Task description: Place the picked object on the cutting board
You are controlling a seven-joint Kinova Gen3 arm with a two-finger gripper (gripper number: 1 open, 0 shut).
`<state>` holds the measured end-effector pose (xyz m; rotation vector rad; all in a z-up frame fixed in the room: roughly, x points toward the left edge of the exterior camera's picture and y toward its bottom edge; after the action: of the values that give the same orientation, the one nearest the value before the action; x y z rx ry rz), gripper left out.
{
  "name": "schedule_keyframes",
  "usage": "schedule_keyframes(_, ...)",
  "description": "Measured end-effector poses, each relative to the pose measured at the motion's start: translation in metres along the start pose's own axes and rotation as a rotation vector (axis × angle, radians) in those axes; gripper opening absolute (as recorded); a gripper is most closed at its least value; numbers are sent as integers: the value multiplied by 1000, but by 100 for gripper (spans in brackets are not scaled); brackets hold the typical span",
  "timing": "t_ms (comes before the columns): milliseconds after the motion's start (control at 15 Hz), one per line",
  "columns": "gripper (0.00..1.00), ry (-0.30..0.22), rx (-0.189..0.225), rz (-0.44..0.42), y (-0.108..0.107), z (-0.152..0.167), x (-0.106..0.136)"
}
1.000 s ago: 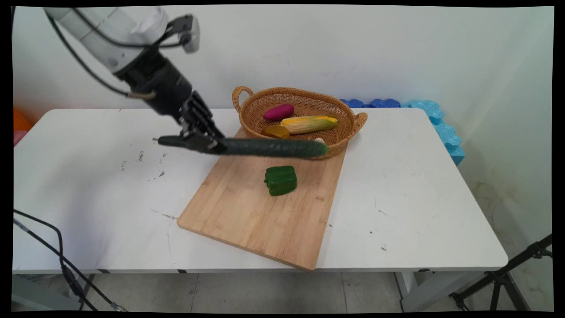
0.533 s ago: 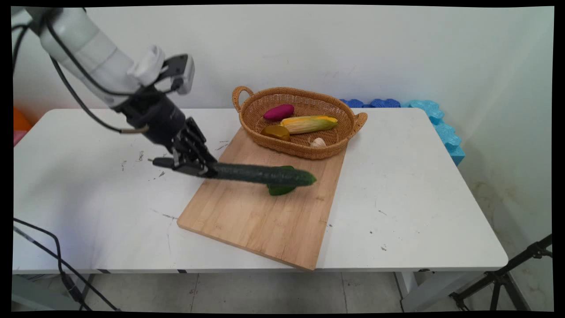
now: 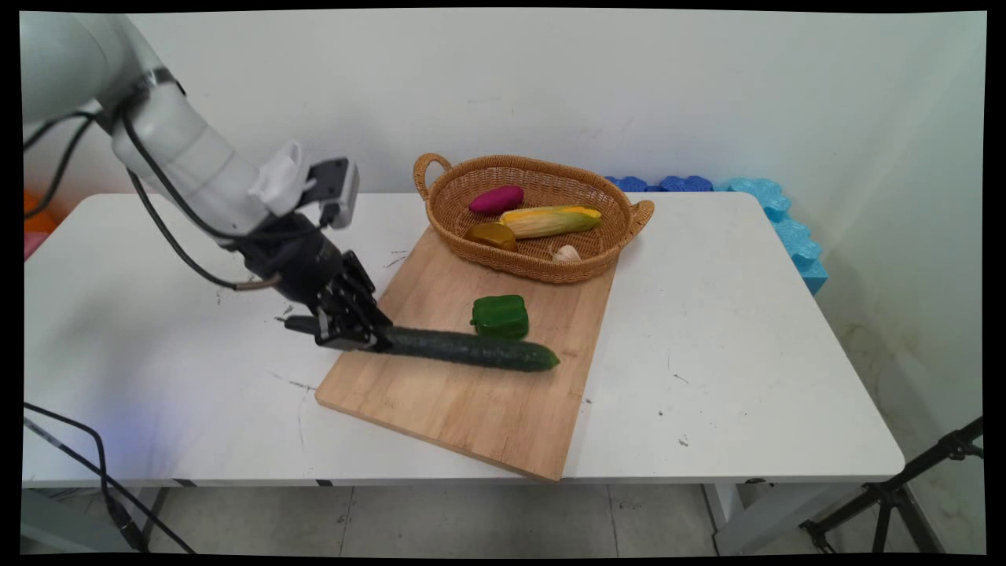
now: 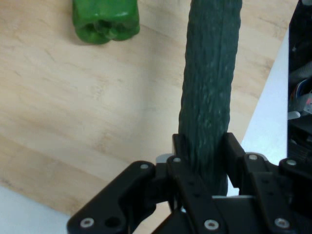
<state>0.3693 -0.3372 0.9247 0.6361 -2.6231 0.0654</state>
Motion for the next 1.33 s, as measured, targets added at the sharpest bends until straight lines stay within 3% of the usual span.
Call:
schedule_keyframes(467,0,1,-5,24,-1,42,-8)
schedule_keyframes(1133,0,13,-5,33,-2,73,-11)
schedule_keyframes(1200,100,15,-4,32,-2,75,-11)
schedule_keyframes(1333,100,19,-4,27,-2,78,-11)
